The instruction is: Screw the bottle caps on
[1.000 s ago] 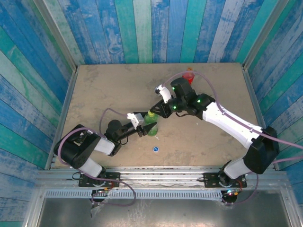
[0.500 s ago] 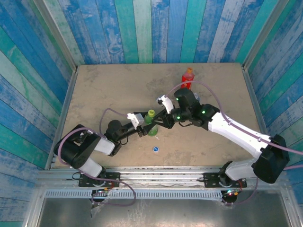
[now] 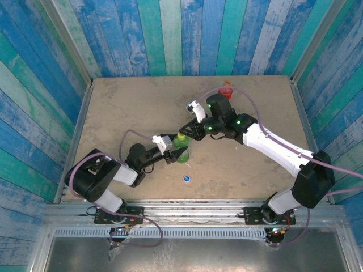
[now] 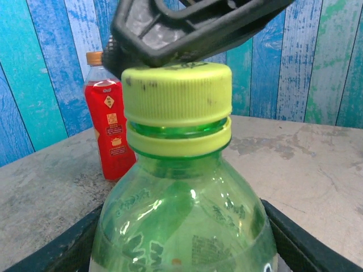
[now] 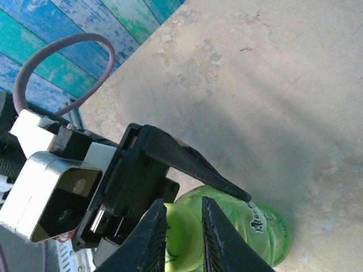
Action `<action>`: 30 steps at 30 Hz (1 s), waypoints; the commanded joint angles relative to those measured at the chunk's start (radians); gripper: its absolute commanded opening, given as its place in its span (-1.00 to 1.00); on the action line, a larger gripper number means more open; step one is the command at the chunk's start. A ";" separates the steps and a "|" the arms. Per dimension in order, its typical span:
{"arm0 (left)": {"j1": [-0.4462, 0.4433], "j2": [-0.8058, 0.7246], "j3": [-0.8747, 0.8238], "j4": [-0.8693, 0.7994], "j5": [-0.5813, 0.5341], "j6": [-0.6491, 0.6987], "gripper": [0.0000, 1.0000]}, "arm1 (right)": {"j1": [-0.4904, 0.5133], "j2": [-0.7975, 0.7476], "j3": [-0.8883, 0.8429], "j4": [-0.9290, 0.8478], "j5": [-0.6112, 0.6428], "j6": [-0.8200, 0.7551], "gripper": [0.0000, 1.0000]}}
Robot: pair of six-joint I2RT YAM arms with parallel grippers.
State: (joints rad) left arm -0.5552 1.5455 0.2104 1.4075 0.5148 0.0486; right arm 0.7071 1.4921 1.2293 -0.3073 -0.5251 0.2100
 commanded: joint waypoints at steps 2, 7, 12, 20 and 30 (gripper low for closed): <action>-0.002 0.009 -0.003 -0.072 -0.002 0.020 0.28 | 0.002 -0.059 -0.056 -0.030 -0.054 0.001 -0.68; -0.001 0.007 -0.002 -0.076 -0.004 0.023 0.28 | 0.028 -0.123 -0.127 -0.026 -0.102 0.002 -0.74; -0.002 0.002 -0.004 -0.079 -0.004 0.024 0.28 | 0.032 -0.164 -0.119 -0.015 -0.022 -0.024 -0.66; -0.040 -0.104 0.002 -0.210 -0.051 0.151 0.26 | 0.038 -0.238 -0.065 -0.161 0.140 -0.336 0.22; -0.148 -0.285 0.052 -0.536 -0.137 0.374 0.26 | 0.170 -0.363 -0.081 -0.402 0.314 -0.970 0.35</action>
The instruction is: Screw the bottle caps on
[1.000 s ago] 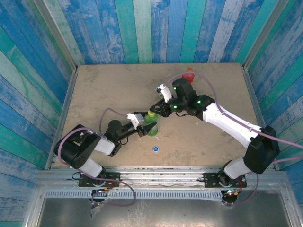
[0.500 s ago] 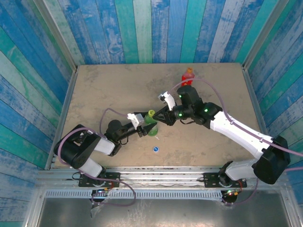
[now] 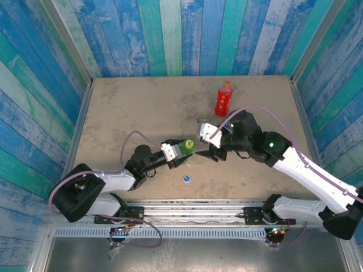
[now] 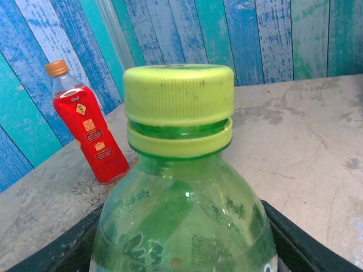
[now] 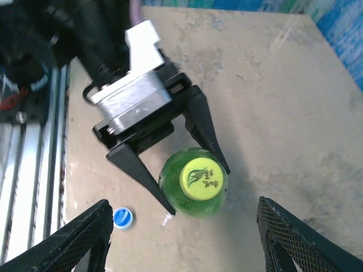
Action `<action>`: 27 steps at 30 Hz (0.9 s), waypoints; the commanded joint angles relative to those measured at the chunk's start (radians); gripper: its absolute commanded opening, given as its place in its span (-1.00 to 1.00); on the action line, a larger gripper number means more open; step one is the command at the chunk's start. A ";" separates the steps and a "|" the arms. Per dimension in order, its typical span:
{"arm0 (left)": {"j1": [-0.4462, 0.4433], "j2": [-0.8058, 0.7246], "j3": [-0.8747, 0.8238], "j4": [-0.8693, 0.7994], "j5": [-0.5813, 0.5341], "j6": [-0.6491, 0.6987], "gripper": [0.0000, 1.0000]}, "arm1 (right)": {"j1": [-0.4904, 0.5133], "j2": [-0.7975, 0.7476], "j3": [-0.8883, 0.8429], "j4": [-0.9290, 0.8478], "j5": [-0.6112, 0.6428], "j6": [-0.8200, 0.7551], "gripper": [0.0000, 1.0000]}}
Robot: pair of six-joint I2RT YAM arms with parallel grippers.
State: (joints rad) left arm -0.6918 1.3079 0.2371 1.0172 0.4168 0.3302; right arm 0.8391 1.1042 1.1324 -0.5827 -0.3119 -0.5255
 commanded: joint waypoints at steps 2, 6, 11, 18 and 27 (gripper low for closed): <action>-0.016 -0.046 0.030 -0.165 -0.040 0.106 0.26 | 0.064 0.068 0.058 -0.182 0.130 -0.272 0.31; -0.017 -0.047 0.029 -0.170 -0.030 0.116 0.27 | 0.085 0.167 0.125 -0.221 0.168 -0.310 0.13; -0.020 -0.077 0.028 -0.175 -0.022 0.127 0.27 | 0.087 0.254 0.190 -0.215 0.177 -0.312 -0.04; -0.020 -0.085 0.026 -0.187 -0.013 0.133 0.28 | 0.087 0.305 0.218 -0.207 0.200 -0.306 -0.20; -0.020 -0.099 0.021 -0.182 -0.018 0.125 0.28 | 0.086 0.322 0.220 -0.200 0.204 -0.224 -0.46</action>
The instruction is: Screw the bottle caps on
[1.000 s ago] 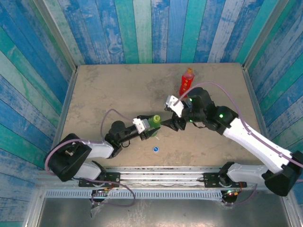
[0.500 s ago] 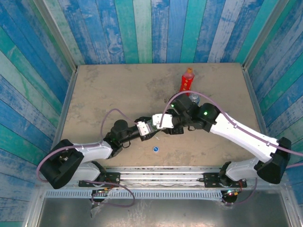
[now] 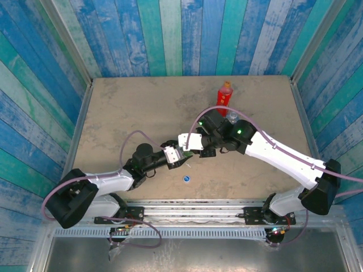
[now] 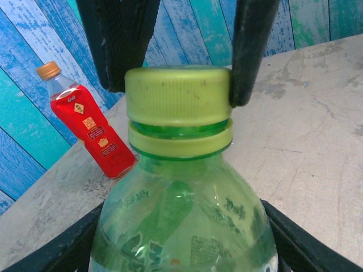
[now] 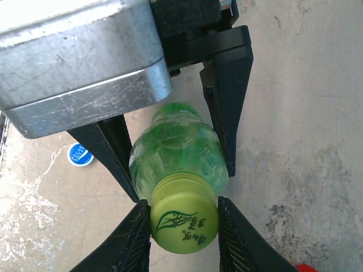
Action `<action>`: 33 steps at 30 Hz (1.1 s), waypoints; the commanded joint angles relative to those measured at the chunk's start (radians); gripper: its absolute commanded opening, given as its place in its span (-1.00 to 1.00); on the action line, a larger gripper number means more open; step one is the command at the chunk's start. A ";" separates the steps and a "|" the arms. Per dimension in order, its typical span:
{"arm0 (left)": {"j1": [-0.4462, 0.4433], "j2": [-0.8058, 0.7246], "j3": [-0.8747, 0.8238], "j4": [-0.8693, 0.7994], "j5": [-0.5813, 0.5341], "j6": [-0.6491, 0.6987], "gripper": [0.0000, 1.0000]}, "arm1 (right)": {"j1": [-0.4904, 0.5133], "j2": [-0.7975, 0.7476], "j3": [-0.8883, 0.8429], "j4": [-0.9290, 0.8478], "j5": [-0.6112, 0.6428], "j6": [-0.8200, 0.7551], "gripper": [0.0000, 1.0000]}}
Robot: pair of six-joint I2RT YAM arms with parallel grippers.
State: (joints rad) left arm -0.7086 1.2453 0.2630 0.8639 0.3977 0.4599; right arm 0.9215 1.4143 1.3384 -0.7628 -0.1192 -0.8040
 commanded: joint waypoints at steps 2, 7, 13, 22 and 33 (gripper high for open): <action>-0.003 -0.039 -0.008 -0.019 -0.019 -0.013 0.28 | 0.004 0.015 0.016 0.000 0.026 0.159 -0.56; -0.003 -0.037 -0.008 -0.003 -0.028 -0.027 0.28 | 0.004 0.031 0.005 0.081 0.170 0.752 -0.67; -0.003 -0.019 0.011 -0.031 -0.074 -0.003 0.29 | 0.031 0.090 -0.008 0.073 0.031 1.341 -0.65; -0.003 -0.040 -0.016 -0.033 -0.080 -0.013 0.29 | 0.023 0.023 0.001 0.015 0.120 0.907 -0.04; -0.003 -0.075 -0.030 -0.068 -0.043 -0.011 0.30 | 0.022 -0.084 -0.082 -0.008 0.061 0.010 0.43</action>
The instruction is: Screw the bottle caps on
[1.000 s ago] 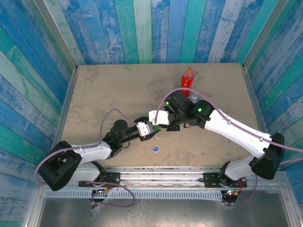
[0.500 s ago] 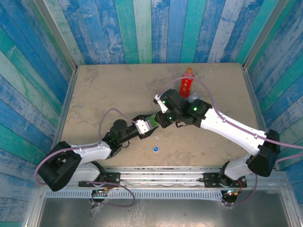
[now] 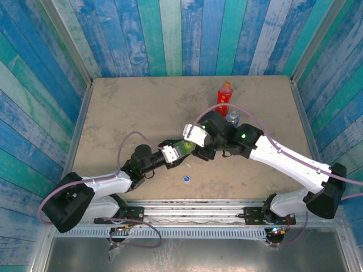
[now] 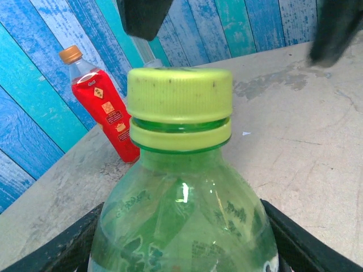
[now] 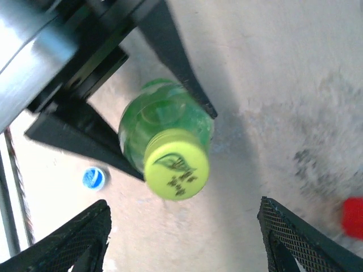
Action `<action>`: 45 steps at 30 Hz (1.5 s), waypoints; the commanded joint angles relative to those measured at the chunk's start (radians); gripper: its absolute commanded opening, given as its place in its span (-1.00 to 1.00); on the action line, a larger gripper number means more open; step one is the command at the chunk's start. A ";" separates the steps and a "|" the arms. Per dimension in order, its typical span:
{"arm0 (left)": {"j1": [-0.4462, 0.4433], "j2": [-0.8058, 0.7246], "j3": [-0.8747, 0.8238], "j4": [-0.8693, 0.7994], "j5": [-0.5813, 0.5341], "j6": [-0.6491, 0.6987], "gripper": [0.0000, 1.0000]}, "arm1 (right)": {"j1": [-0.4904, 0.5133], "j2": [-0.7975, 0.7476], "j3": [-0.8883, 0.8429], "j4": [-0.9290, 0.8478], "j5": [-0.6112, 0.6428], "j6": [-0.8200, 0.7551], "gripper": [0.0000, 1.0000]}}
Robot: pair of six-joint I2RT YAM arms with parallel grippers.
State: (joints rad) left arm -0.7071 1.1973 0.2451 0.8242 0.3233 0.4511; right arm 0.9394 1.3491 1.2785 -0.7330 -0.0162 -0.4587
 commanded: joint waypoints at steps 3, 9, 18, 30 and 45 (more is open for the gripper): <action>-0.005 -0.024 -0.014 -0.033 0.030 0.001 0.30 | 0.005 -0.010 0.000 -0.055 -0.041 -0.454 0.42; -0.005 -0.030 -0.023 -0.031 0.026 0.009 0.31 | 0.005 0.069 0.085 -0.105 -0.079 -0.492 0.11; -0.004 -0.023 -0.022 -0.031 0.030 0.010 0.31 | 0.005 0.146 0.151 -0.123 -0.086 -0.488 -0.27; -0.005 -0.025 -0.023 -0.004 -0.024 -0.006 0.31 | 0.002 0.121 0.097 -0.019 -0.082 -0.052 -0.80; -0.005 0.008 -0.013 0.007 -0.018 -0.002 0.31 | -0.010 0.065 -0.038 0.126 -0.051 0.775 -0.19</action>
State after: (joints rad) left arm -0.7063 1.1904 0.2359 0.8219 0.2901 0.4694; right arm 0.9279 1.4216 1.2594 -0.6224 -0.0711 0.2710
